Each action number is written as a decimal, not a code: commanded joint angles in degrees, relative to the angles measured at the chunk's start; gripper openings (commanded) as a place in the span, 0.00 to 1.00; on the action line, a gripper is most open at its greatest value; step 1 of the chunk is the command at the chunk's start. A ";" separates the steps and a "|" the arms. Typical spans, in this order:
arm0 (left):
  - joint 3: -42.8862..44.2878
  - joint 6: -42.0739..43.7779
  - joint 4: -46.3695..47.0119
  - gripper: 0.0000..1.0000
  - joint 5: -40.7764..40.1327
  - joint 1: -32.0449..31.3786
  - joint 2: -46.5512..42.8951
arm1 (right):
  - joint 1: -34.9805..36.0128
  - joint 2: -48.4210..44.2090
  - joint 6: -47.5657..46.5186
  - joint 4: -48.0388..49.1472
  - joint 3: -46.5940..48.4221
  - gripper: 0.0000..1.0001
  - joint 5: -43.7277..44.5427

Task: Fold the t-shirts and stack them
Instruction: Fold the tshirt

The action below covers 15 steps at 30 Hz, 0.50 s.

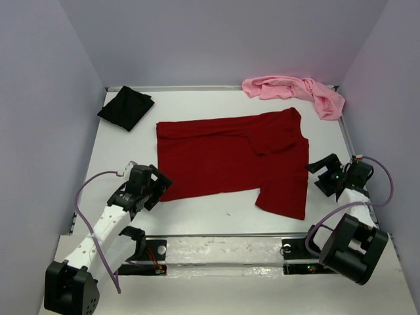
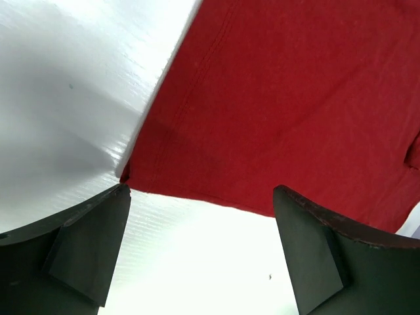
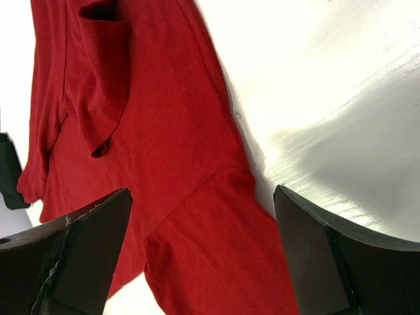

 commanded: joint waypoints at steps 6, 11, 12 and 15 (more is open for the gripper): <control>-2.35 -0.34 -0.04 0.99 5.84 0.27 2.95 | -0.27 0.88 0.58 2.14 -0.21 0.95 1.17; -4.81 -4.03 0.66 0.99 5.93 0.27 0.40 | -0.27 1.23 0.66 2.67 -0.21 0.95 0.64; -5.42 -5.52 0.57 0.99 5.85 0.18 -0.82 | -0.27 1.32 0.58 2.67 -0.13 0.95 0.55; -6.66 -7.54 0.57 0.98 5.41 0.18 -3.20 | -0.27 1.23 0.75 2.84 -0.39 0.94 0.29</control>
